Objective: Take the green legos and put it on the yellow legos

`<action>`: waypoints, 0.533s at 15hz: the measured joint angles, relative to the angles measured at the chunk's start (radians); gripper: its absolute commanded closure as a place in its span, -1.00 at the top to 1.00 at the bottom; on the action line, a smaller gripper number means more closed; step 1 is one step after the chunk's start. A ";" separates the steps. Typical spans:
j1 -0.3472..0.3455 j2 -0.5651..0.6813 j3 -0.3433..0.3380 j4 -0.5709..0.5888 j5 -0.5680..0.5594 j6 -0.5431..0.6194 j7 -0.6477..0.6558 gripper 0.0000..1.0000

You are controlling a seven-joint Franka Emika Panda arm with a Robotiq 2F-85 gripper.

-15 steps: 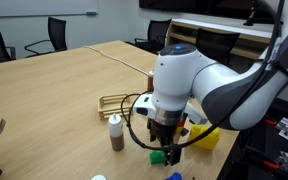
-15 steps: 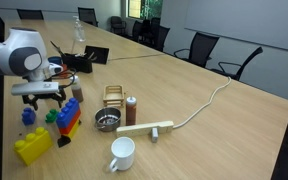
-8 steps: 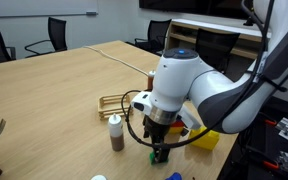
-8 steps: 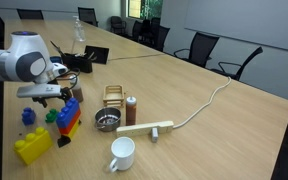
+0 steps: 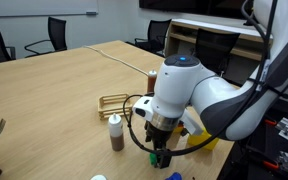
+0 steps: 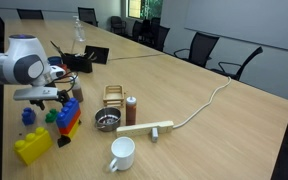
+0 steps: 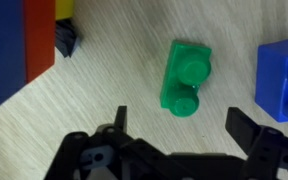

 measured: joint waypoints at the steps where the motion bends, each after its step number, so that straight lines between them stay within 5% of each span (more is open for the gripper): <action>1: 0.001 0.000 0.000 -0.004 0.000 -0.001 0.000 1.00; 4: 0.002 0.004 -0.001 -0.015 0.000 -0.001 0.000 1.00; 5: 0.002 0.008 -0.001 -0.016 0.000 -0.001 0.001 0.83; 6: 0.002 0.012 -0.001 -0.016 0.000 0.000 0.001 0.45; 8: 0.001 0.022 -0.001 -0.016 0.000 0.000 0.001 0.16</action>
